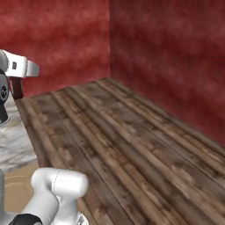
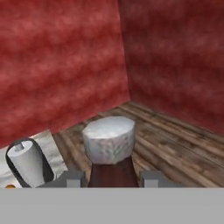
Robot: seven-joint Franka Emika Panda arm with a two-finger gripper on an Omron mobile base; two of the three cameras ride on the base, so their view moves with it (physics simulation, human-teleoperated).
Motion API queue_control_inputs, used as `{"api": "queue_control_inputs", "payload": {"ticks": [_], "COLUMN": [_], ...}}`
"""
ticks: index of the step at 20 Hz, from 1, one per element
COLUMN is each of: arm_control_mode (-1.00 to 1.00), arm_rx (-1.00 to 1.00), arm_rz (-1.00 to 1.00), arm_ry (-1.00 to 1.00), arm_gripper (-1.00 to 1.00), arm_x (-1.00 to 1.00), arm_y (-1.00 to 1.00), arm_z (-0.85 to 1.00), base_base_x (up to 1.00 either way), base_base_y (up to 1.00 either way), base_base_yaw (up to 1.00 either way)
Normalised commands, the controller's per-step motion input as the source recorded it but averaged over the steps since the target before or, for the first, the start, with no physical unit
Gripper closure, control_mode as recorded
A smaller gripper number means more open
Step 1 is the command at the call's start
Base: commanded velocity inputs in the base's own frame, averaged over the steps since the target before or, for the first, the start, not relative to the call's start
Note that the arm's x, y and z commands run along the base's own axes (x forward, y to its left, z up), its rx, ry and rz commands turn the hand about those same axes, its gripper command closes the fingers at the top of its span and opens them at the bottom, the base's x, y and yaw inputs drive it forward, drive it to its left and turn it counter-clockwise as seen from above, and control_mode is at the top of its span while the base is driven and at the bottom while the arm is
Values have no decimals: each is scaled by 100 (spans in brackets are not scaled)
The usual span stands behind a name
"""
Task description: Move the ketchup and mayonnaise from the cabinet to the dining counter.
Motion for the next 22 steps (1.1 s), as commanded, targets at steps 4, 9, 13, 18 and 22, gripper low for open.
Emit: {"api": "queue_control_inputs", "payload": {"ticks": [4,9,13,18,22], "arm_control_mode": [100,100,100,100,100], "arm_rx": [0,0,0,0,0], "arm_rz": [0,0,0,0,0], "arm_ry": [0,0,0,0,0], "arm_gripper": [100,100,100,100,100], "arm_x": [0,0,0,0,0], "arm_y": [0,0,0,0,0], "arm_z": [0,0,0,0,0], "base_base_x": [73,67,66,68,68], "base_base_y": [-21,-21,-22,-27,-37], "base_base_yaw": [28,38,37,22,7]}}
